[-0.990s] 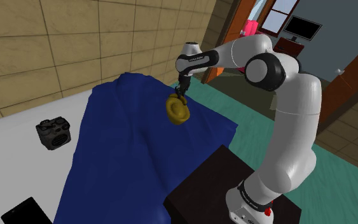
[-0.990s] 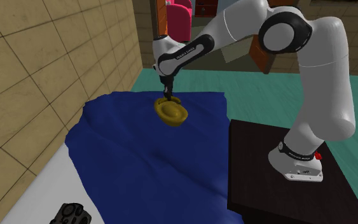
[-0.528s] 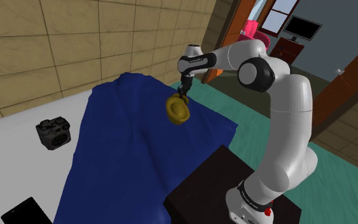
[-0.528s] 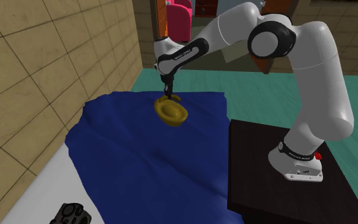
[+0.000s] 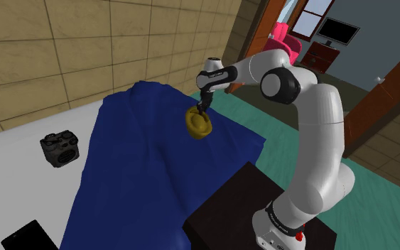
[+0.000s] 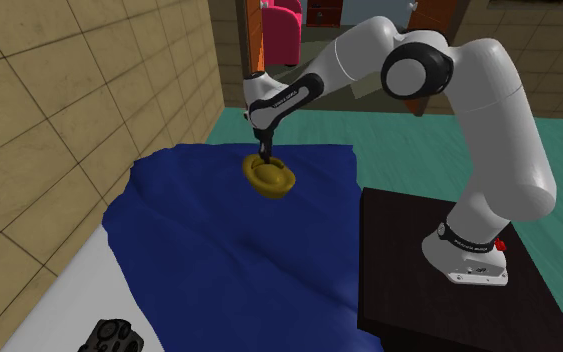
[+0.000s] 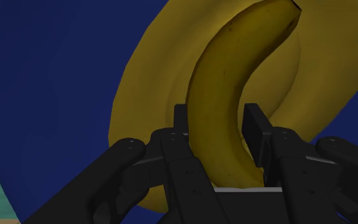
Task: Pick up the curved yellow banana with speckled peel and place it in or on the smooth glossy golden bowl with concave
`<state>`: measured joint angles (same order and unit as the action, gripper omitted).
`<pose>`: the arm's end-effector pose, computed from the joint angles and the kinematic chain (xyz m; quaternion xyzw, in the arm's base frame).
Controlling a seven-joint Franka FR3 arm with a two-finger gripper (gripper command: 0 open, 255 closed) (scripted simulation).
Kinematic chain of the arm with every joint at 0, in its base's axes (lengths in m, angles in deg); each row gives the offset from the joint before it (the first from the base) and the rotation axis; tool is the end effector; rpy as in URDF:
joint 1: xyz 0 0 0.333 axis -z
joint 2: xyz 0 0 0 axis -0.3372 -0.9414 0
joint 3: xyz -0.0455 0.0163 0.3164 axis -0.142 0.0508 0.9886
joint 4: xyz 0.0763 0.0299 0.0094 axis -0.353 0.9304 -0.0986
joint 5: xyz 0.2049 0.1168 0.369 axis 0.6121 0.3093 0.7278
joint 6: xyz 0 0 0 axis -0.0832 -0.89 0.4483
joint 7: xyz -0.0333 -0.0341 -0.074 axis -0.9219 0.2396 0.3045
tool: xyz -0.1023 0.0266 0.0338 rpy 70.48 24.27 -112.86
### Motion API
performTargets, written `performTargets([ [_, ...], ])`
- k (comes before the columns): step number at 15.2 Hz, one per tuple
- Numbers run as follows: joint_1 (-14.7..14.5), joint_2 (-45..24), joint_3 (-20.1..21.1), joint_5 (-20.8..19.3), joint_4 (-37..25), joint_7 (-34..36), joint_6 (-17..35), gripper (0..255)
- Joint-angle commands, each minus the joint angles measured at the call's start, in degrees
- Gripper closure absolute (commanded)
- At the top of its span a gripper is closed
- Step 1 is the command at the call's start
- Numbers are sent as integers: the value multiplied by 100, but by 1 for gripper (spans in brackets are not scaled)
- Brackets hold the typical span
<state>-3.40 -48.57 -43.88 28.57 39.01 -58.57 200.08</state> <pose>0.6979 -0.2431 0.2081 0.9974 0.0514 -0.0389 0.0335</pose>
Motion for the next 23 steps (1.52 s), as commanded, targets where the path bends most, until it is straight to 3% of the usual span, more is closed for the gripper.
performTargets([
  [1, 2, -105, 1, 0, -10, 7, 98, 255],
  [11, 3, -216, 2, 0, -13, 16, 205, 255],
  [12, 3, -216, 2, 0, -13, 16, 205, 0],
  [17, 3, -216, 2, 0, -14, 16, 205, 0],
  [21, -33, 175, 7, 3, -134, 13, -309, 0],
  [23, -33, 176, 7, 3, -133, 13, -308, 0],
])
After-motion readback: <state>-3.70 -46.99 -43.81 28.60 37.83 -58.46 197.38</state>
